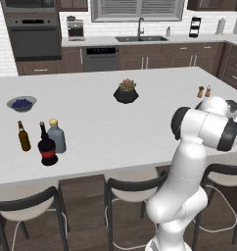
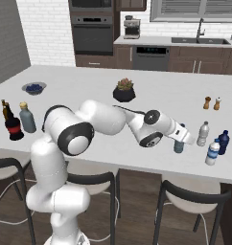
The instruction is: Move the plastic bottles in the middle to the plastics group, and the glass bottles in the middle to the glass group.
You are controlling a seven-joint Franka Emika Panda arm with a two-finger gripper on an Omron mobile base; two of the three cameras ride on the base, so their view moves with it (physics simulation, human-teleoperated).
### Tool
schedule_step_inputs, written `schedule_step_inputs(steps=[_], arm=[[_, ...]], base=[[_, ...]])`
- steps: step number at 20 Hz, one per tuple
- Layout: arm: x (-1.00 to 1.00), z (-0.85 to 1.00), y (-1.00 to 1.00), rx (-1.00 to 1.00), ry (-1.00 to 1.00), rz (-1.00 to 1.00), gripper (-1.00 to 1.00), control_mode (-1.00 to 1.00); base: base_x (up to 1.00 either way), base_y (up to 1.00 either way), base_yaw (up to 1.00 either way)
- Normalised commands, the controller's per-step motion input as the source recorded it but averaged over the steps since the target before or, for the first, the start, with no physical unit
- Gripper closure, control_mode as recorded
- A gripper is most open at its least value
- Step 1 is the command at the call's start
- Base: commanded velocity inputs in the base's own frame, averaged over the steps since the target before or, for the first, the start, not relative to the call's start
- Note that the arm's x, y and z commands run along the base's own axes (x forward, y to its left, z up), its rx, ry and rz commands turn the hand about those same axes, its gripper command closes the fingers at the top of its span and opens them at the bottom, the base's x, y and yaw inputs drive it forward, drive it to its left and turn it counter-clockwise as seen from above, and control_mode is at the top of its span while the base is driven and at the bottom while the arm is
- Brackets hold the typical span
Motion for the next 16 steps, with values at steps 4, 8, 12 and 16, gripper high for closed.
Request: schedule_step_inputs(steps=[4,8,12,16], arm=[[-0.02,0.00,-0.48,0.03,0.03,-0.05,1.00,-1.00],[0.00,0.00,-0.04,0.01,-0.01,0.00,1.00,-1.00],[0.01,0.00,0.00,0.14,-0.05,0.00,1.00,-1.00],[0.02,0.00,0.00,0.12,-0.10,0.00,1.00,-1.00]], base=[[0.00,0.00,0.00],[0.00,0.00,0.00],[0.00,0.00,0.00],[0.00,0.00,0.00]])
